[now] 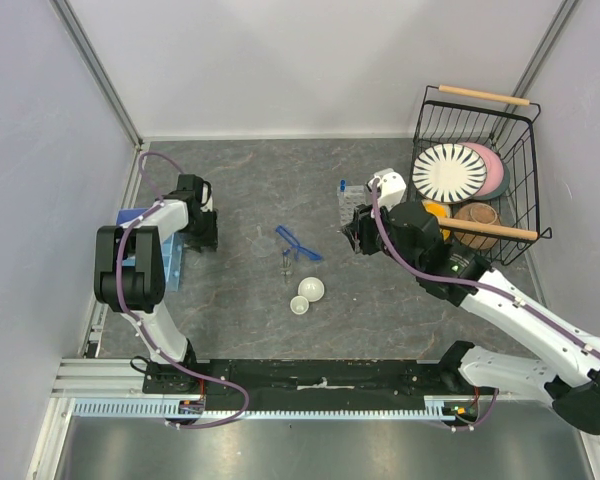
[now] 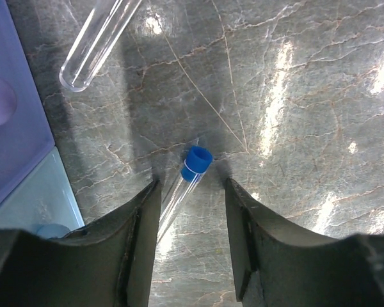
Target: Organize the chemistry lab equipment
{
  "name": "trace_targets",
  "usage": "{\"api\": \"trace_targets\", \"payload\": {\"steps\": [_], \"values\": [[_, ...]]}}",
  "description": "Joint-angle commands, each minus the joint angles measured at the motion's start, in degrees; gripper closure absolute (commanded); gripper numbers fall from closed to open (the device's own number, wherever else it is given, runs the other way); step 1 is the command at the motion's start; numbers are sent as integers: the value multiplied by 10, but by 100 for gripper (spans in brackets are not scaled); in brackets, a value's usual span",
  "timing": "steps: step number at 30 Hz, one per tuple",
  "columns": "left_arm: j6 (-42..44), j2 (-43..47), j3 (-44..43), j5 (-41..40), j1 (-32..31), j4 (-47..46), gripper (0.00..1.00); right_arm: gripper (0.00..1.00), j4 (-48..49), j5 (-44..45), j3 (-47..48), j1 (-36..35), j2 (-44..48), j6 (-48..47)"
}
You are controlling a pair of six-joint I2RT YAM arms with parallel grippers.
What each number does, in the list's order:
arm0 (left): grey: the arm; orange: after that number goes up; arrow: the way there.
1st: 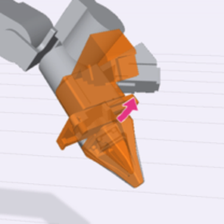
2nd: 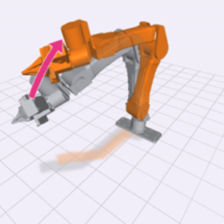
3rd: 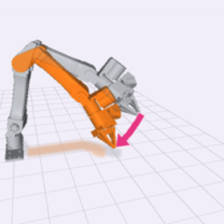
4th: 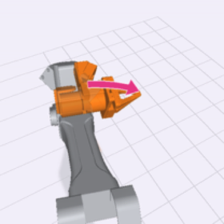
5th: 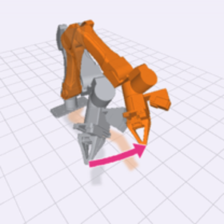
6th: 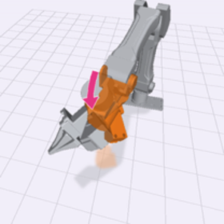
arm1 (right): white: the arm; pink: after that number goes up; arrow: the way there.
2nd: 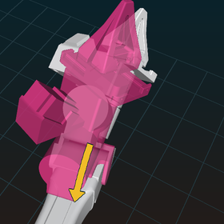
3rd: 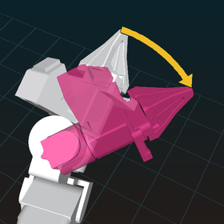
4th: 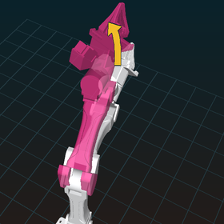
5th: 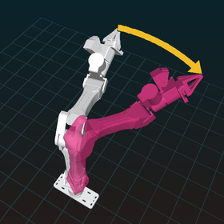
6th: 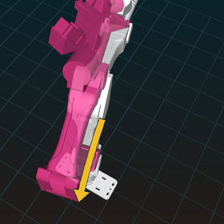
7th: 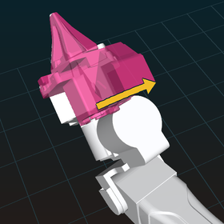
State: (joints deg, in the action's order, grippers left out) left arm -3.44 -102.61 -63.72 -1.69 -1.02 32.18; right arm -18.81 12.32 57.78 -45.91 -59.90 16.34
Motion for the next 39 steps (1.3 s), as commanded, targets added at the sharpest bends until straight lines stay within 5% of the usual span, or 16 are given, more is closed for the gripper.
{"api": "trace_targets", "payload": {"steps": [1,15,21,25,33,39], "values": [[-6,-8,24,-44,-4,5,51,55,-3,5,0,-1,28,10],[-26,16,2,-72,-90,38,73,58,-30,4,4,-4,39,26],[-33,70,4,-55,-93,56,98,58,-38,9,3,-6,39,27],[-40,102,-4,-40,-96,74,98,58,-42,7,7,-8,30,29],[-54,239,-35,171,-122,118,98,58,-83,-9,30,-13,29,1],[-48,339,-24,329,-193,125,98,51,-98,-137,36,-12,43,-7]]}}
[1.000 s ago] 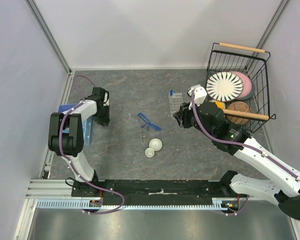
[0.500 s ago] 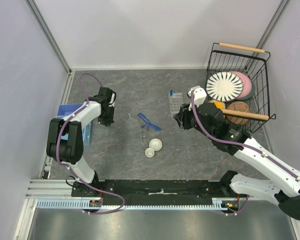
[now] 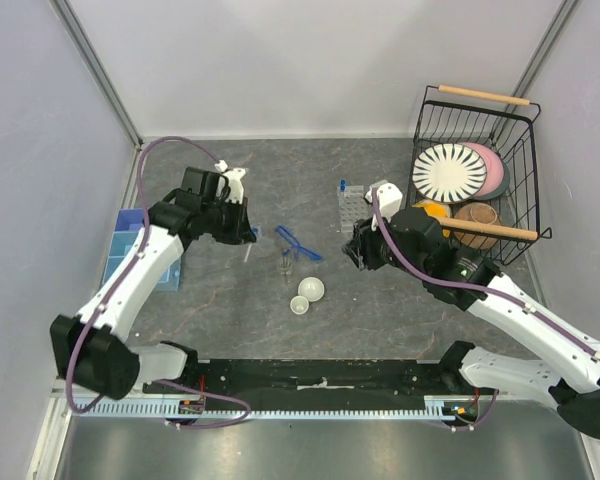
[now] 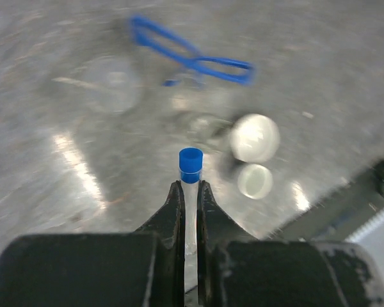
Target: Organize the chemistry lab equipment
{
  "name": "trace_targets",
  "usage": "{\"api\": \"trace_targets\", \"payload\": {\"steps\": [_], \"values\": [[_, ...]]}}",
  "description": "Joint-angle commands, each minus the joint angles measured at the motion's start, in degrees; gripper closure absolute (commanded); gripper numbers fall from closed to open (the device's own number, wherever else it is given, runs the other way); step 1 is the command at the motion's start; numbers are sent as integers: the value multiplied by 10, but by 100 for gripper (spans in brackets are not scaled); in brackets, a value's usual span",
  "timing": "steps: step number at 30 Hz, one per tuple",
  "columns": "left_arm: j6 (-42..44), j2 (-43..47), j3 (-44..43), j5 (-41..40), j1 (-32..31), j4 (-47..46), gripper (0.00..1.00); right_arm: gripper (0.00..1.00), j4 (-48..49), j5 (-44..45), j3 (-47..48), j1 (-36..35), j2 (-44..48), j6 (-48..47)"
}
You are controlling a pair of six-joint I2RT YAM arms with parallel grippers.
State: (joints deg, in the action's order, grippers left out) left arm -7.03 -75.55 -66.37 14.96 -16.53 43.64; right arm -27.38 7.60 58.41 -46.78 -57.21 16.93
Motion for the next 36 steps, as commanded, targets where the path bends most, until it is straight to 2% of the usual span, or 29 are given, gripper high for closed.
{"api": "trace_targets", "payload": {"steps": [1,8,15,23,28,36], "values": [[-14,80,10,202,-46,5,98,47,-14,-107,28,-3,17,-12],[-27,166,91,305,-140,-42,98,38,12,-243,2,-4,46,31],[-57,234,145,375,-175,-98,98,38,58,-329,-17,-13,56,106],[-84,250,148,455,-184,-155,98,40,144,-333,-50,-83,21,164],[-83,247,151,480,-185,-161,98,41,159,-311,-34,-131,-7,167],[-86,258,167,497,-191,-169,98,43,159,-284,-7,-148,-16,162]]}}
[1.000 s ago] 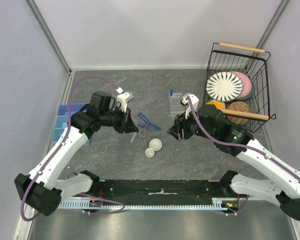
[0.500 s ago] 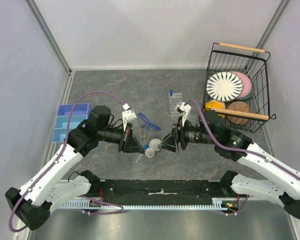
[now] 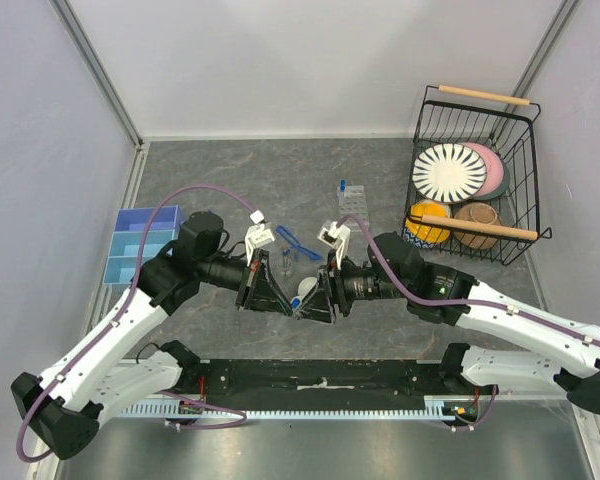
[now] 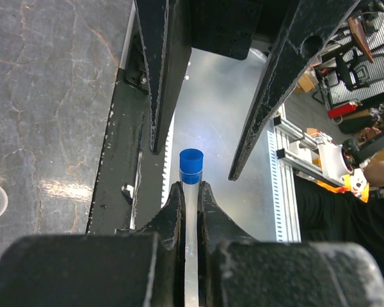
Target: Organize the chemistry lab equipment
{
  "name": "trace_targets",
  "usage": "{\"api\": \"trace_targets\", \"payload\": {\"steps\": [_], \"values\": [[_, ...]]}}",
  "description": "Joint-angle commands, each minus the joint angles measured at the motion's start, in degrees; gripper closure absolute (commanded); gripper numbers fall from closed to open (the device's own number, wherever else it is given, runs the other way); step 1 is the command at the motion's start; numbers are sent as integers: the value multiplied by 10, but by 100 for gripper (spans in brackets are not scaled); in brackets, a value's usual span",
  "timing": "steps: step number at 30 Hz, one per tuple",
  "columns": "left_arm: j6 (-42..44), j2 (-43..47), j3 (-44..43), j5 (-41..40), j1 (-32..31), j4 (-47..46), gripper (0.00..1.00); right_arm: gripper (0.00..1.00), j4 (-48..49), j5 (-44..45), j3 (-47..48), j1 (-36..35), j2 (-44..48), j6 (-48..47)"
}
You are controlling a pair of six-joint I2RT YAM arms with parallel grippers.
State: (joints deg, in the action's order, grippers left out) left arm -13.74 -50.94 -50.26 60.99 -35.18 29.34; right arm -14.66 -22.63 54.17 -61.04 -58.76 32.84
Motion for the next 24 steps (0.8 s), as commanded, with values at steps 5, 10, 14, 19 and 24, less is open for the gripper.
{"api": "trace_targets", "payload": {"steps": [5,10,14,19,24], "values": [[-23,15,16,41,-10,-33,98,45,33,22,47,-8,-6,-1],[-24,17,16,42,-12,-34,98,49,38,22,56,-12,-20,-3],[-25,20,15,40,-12,-34,98,52,41,19,57,-16,-26,-5],[-24,23,11,39,-12,-33,98,59,41,22,54,-20,-22,-4],[-23,23,11,39,-12,-31,98,60,40,24,53,-23,-16,-2]]}}
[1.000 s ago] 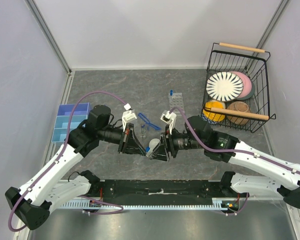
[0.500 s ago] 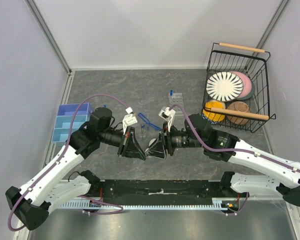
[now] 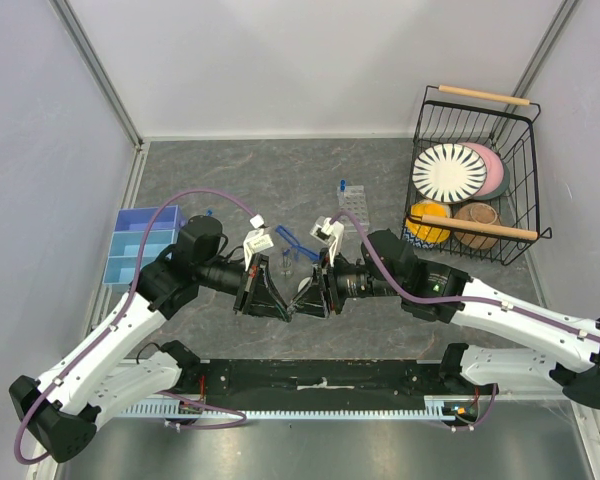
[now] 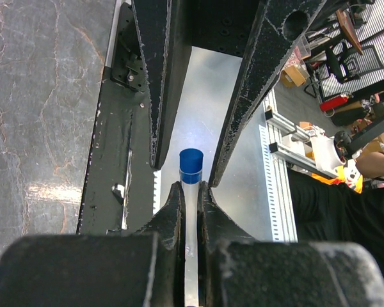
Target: Organize the chemistry lab equipment
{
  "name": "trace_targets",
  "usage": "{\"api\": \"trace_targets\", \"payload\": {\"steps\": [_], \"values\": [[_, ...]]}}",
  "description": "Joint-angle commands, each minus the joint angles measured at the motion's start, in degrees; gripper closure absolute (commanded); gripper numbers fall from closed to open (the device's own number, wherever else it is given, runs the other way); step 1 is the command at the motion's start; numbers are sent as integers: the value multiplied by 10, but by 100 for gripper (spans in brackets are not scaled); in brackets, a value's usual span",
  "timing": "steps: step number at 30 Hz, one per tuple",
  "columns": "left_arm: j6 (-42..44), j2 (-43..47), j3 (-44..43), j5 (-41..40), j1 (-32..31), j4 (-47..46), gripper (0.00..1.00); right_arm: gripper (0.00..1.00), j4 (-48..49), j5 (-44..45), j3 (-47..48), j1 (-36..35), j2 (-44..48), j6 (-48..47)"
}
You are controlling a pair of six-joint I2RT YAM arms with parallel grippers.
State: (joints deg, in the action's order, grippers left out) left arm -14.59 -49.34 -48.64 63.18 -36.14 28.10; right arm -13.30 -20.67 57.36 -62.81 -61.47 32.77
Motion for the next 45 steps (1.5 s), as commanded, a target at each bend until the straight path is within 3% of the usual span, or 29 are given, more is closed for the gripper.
{"api": "trace_targets", "payload": {"steps": [1,28,45], "values": [[-13,7,-5,17,-2,-19,98,60,27,5,21,-7,12,0],[-11,3,-14,7,-2,-12,98,70,24,13,4,-14,25,-1],[-4,-1,-24,-1,-3,-3,98,65,23,13,-8,-21,28,1]]}}
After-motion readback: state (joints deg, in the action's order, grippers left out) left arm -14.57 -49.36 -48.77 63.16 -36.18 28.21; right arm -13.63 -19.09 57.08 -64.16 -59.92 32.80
